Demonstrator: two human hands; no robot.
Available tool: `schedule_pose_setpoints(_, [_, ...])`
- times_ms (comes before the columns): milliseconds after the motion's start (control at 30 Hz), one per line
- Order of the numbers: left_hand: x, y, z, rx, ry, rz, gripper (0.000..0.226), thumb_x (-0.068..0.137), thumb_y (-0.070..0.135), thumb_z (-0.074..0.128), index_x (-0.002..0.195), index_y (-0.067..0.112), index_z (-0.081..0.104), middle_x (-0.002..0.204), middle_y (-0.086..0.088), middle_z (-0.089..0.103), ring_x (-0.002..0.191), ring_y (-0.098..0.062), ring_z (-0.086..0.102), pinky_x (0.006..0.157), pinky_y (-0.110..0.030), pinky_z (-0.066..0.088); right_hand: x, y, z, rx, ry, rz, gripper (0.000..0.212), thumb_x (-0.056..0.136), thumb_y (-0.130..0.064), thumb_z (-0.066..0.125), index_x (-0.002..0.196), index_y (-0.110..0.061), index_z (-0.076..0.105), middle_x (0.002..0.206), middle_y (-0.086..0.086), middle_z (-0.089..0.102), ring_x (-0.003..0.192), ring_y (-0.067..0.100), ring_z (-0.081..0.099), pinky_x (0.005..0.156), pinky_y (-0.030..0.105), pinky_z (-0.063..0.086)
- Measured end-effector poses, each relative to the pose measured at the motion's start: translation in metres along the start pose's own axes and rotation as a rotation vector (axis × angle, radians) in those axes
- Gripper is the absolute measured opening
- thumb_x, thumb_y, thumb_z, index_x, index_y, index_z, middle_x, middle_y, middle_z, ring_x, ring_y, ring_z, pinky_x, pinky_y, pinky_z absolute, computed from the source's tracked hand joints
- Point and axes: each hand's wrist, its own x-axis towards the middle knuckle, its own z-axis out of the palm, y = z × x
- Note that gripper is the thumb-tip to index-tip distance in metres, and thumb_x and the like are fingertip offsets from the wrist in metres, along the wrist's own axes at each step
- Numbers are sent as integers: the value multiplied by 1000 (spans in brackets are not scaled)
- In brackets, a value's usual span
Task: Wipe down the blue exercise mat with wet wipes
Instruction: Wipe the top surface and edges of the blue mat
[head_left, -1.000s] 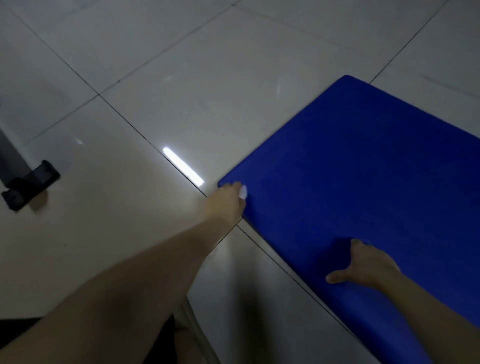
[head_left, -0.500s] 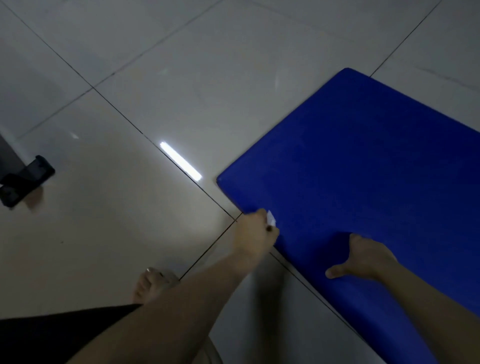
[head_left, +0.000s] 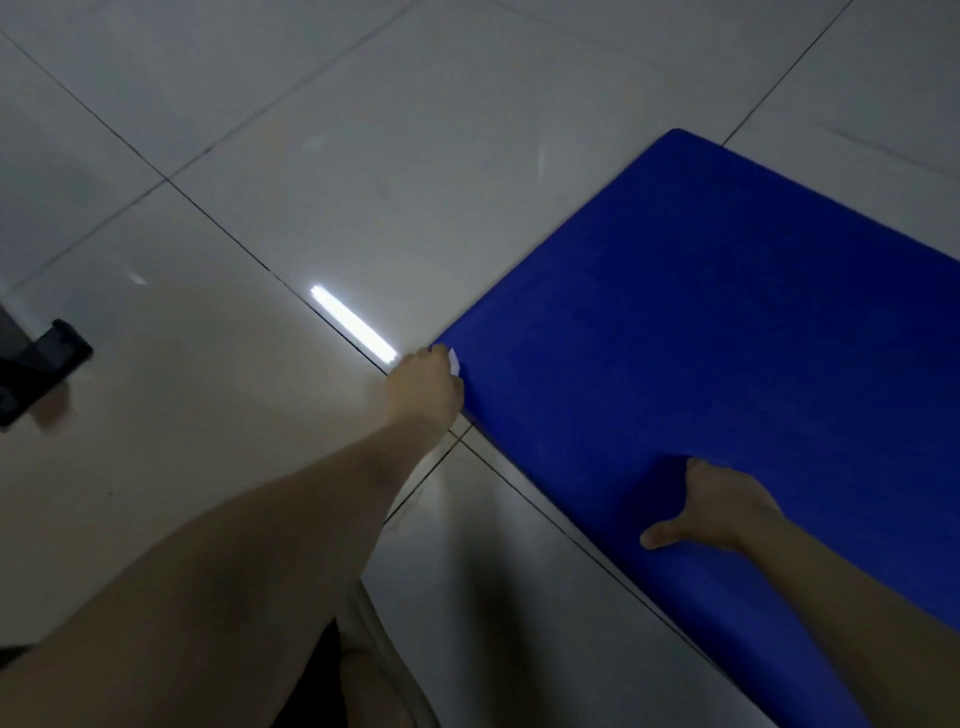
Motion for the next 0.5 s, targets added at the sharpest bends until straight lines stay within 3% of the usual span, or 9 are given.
schedule_pose_setpoints(100, [-33,16,15,-137,-36,-77,34,107,32,37,85,13,53,78,-6,62,70,-23,61,63,-34,50,-1,-1,-1,-15,7,-1,115,49,-80,81,135,-14,41,121,-2,55,106,18,56,83,31,54])
schedule_pose_setpoints(200, [-78,40,30,-217,-86,15,35,108,40,34,86,19,53,75,2,58,66,-13,59,58,-26,46,-1,-1,-2,-28,21,-11,112,49,-81,79,131,-14,43,116,-3,55,102,17,55,80,30,53])
schedule_pose_setpoints(267, [-106,53,45,-246,-126,120,29,107,39,40,88,22,53,80,5,59,69,-9,58,63,-23,46,-1,0,-2,-27,22,-18,114,49,-82,79,133,-13,43,119,-2,55,104,17,55,81,30,52])
schedule_pose_setpoints(433, [-100,54,47,-1,-257,439,19,103,30,45,111,16,55,107,-4,62,93,-20,56,80,-33,49,-2,1,-1,-28,21,-14,127,53,-81,78,148,-10,32,136,2,52,118,20,54,87,31,53])
schedule_pose_setpoints(500, [-68,42,36,89,-231,422,20,100,23,46,114,12,55,111,-10,62,100,-27,55,81,-38,48,-2,2,0,-29,21,-17,127,55,-80,78,149,-10,30,138,3,51,120,21,54,89,31,52])
